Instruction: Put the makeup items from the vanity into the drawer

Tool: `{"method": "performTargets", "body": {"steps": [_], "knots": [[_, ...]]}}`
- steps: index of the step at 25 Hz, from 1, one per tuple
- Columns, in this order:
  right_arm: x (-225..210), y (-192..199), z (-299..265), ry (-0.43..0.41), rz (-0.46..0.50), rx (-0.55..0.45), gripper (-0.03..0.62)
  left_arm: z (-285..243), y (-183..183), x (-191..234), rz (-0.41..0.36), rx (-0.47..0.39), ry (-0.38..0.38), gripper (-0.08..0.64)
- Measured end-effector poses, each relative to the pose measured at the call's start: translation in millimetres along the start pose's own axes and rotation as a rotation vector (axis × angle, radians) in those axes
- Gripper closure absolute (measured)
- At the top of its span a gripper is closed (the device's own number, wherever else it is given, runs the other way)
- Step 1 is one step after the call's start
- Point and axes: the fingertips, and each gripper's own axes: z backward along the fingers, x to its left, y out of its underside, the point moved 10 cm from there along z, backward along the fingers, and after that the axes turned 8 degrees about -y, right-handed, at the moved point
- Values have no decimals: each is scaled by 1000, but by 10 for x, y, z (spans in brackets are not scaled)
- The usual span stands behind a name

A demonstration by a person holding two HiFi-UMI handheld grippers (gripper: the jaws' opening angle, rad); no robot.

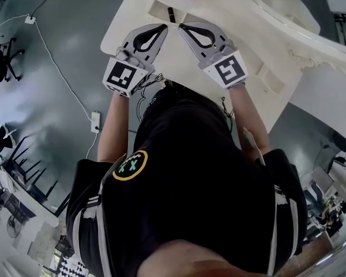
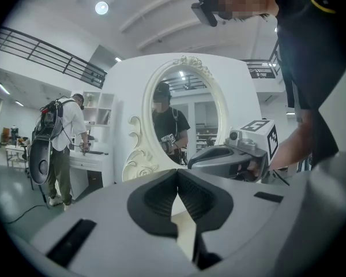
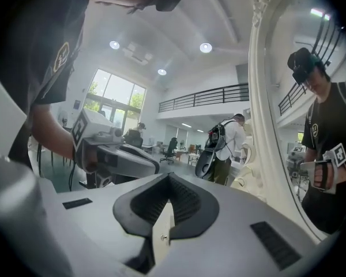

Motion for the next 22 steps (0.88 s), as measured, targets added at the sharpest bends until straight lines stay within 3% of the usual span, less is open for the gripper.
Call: {"method": "performTargets", "body": {"steps": [10,22], "knots": [[5,4,74,15,-48,-64,574,1,8,-63,-7,1,5,538],[-24,4,141,19,-54,-73,574,-47,-52,-129,-12,1,1,538]]}}
